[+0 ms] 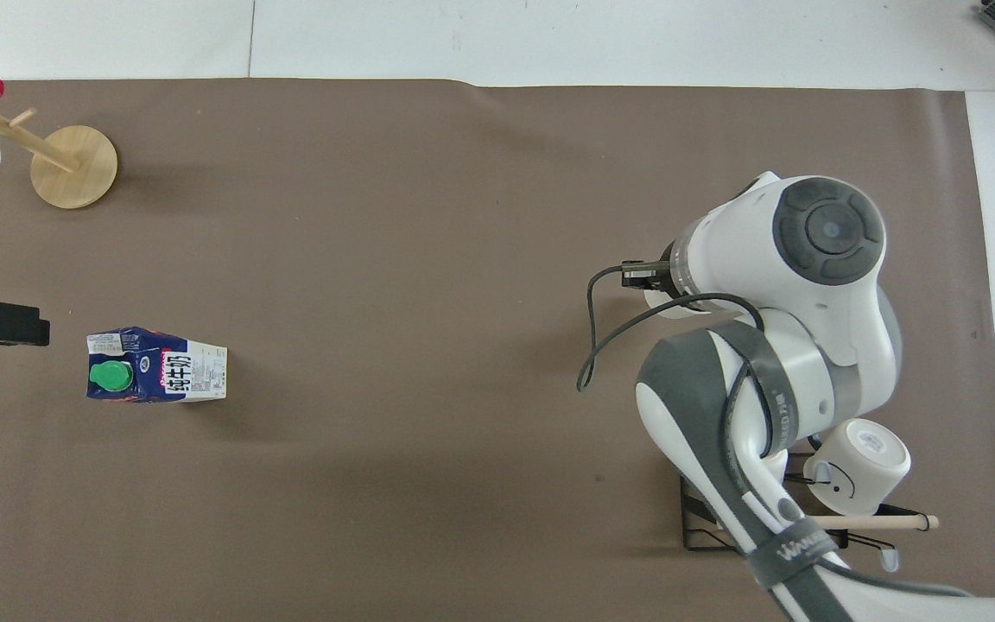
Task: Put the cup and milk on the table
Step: 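Lift the mug and carry it toward the table center with the right gripper, then set the mug down with the right gripper while the left gripper grasps the carton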
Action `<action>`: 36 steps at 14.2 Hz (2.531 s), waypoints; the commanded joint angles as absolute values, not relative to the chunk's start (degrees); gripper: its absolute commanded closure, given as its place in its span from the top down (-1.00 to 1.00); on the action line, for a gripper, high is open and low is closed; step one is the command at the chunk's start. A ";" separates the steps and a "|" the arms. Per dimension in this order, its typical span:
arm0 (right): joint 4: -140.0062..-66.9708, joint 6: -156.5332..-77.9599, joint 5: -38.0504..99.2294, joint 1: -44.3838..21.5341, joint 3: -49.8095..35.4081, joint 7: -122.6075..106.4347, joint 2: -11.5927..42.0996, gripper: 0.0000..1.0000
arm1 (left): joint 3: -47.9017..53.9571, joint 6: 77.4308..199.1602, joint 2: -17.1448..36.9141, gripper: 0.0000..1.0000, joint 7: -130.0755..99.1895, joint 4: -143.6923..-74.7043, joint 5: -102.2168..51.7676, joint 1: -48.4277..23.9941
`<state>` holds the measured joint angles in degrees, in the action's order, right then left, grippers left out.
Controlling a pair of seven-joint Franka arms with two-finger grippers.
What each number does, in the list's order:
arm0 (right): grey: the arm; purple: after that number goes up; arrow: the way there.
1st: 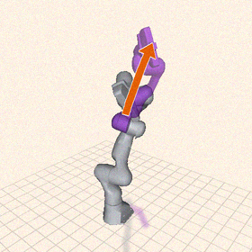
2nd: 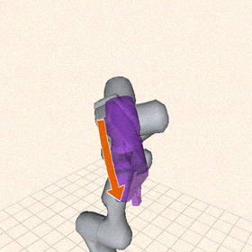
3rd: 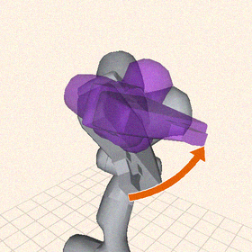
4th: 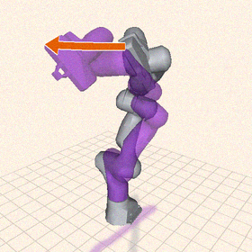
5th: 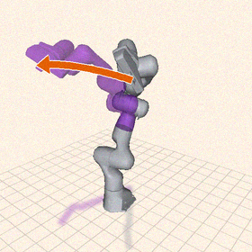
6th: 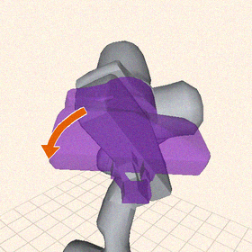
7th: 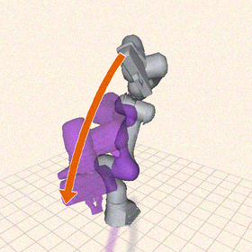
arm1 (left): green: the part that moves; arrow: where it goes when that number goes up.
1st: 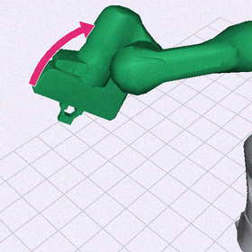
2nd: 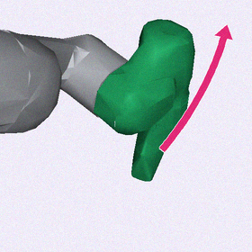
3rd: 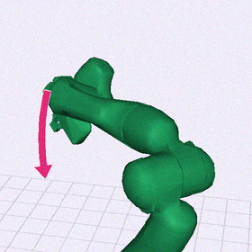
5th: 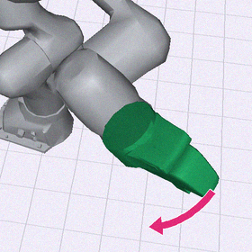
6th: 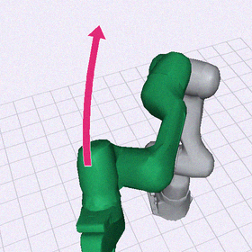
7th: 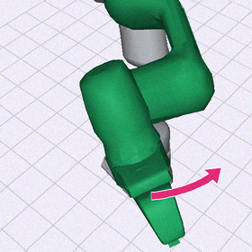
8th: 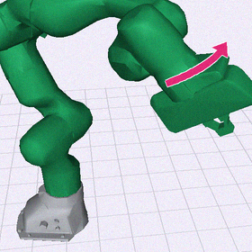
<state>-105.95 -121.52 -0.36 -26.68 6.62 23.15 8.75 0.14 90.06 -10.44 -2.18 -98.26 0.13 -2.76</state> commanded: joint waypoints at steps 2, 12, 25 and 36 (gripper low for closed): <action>-101.18 -120.76 0.44 -32.07 6.86 30.66 12.65 -1.00 | 0.62 88.68 -10.55 1.00 -2.37 -97.47 0.88 -2.02; -96.06 -122.34 -0.70 -40.60 6.86 39.02 22.06 -1.00 | 0.62 89.30 -12.92 1.00 -2.46 -101.85 0.70 -2.02; -98.70 -128.40 -0.53 -42.80 6.15 30.78 23.99 -1.00 | 0.62 104.84 -15.20 1.00 -1.58 -117.85 0.79 -1.49; -101.60 -131.04 0.44 -42.54 5.98 27.86 23.20 -1.00 | 0.79 118.11 -17.23 1.00 0.26 -128.76 0.79 -2.20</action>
